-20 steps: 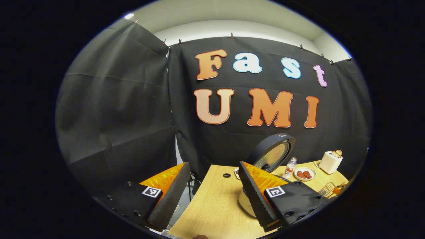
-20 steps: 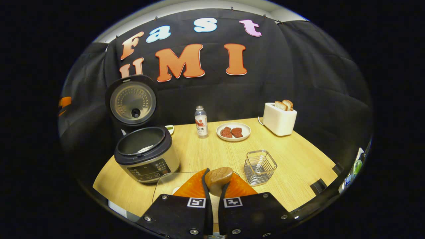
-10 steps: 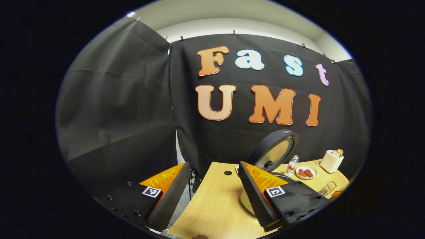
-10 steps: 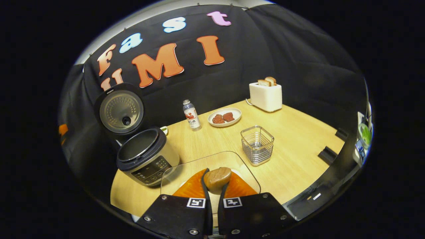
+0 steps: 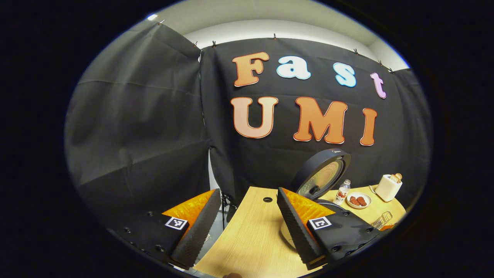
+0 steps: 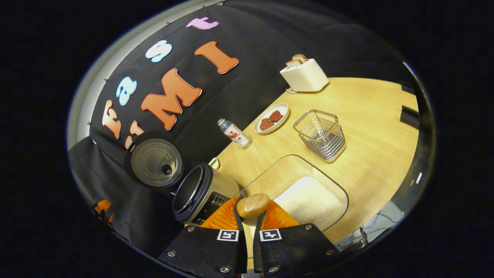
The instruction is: Close the left gripper, press the button to open the rice cooker; take a wooden spoon from the chopstick holder with the right hand, scoop a spoonful of rice and pour it into the rice cooker, then put the wooden spoon back into the chopstick holder.
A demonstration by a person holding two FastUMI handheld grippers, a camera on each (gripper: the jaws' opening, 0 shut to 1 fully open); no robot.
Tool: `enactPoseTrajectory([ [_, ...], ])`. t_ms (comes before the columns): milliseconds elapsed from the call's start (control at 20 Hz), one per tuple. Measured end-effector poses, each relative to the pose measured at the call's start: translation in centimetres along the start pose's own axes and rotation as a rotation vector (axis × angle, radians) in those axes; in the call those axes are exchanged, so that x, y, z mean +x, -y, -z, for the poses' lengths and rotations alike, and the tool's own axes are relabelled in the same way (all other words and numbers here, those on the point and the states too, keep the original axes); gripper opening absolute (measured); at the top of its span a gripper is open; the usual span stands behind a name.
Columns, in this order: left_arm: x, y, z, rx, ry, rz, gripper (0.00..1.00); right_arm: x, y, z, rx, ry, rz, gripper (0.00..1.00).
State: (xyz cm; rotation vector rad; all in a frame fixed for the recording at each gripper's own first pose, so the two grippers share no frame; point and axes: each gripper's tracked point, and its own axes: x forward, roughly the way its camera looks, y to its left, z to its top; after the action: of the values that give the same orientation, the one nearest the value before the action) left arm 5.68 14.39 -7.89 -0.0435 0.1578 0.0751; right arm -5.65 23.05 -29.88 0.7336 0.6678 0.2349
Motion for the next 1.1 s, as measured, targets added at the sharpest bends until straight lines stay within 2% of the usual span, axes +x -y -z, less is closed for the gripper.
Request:
enactPoseTrajectory([
  [300,0.0,1.3,0.5,0.01,-0.018,0.006,0.96,0.8,1.9,-0.3,0.257,-0.042,-0.03,0.06],
  [550,-0.1,2.9,-0.2,0.01,-0.002,0.029,0.96,0.2,3.0,-2.0,0.466,-0.018,-0.07,0.05],
  [750,-0.2,3.5,-0.8,0.023,0.016,0.032,0.96,-0.7,3.9,-3.3,0.489,0.001,-0.048,0.05],
  [1100,0.0,4.3,-1.6,0.023,0.029,0.036,0.96,-2.2,2.0,-6.7,0.612,0.015,-0.08,0.06],
])
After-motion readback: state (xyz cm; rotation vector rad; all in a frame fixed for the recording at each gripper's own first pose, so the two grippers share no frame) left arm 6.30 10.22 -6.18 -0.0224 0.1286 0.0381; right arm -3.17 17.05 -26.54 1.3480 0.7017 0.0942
